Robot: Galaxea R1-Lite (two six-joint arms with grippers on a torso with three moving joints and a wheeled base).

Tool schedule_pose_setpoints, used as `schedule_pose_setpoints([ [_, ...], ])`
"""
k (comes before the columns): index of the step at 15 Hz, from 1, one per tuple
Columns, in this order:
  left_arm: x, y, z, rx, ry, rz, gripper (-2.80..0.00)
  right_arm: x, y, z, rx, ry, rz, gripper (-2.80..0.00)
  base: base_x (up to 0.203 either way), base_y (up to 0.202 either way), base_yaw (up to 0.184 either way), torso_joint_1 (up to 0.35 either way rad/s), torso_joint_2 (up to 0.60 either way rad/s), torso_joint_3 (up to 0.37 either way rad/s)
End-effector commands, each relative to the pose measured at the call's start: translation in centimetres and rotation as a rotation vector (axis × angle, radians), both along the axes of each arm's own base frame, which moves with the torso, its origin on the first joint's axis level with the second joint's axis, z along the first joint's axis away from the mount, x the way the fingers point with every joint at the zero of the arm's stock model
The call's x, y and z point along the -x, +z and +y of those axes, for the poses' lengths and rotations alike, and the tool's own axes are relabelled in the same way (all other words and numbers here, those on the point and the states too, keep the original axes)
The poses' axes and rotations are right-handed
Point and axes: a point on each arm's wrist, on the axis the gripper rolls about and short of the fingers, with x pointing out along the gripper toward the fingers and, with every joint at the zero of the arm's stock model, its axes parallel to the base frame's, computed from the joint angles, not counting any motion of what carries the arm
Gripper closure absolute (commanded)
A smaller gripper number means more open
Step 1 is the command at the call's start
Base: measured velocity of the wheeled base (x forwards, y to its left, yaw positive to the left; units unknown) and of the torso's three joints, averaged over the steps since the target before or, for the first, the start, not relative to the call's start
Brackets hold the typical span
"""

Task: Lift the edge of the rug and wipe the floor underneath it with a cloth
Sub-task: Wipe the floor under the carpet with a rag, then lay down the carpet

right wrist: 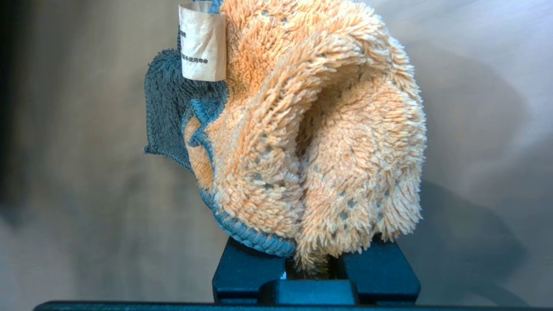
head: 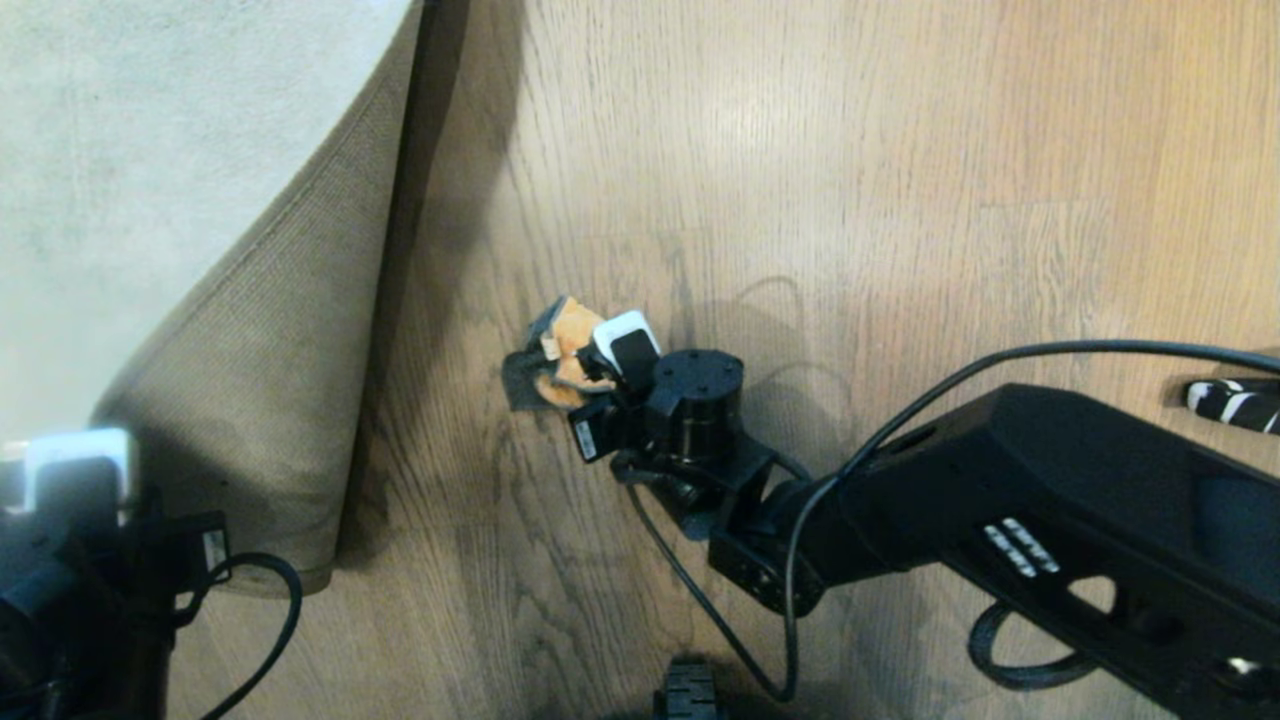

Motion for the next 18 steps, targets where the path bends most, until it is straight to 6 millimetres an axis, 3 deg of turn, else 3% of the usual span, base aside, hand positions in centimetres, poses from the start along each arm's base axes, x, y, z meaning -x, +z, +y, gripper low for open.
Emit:
schedule_pose_setpoints([
  [1,-0.1,0.0,-0.1,-0.001,0.001,-0.003,0.00,0.9,4.9,-3.1,-0.050,-0.030,-0.049,0.00,0.000,0.000,0.000,0.000,0.00,0.000],
  [5,0.0,0.0,-0.6,0.000,-0.028,-0.004,0.00,1.7,8.4,-9.2,-0.036,-0.127,-0.089,0.00,0.000,0.000,0.000,0.000,0.00,0.000],
  [11,-0.1,-0.3,-0.7,-0.003,-0.033,0.010,0.00,4.7,11.0,-18.1,-0.051,-0.280,-0.134,0.00,0.000,0.000,0.000,0.000,0.00,0.000],
  [18,-0.3,-0.5,-0.8,-0.006,-0.034,0.023,0.00,9.6,11.2,-26.4,-0.038,-0.464,-0.143,0.00,0.000,0.000,0.000,0.000,0.00,0.000],
])
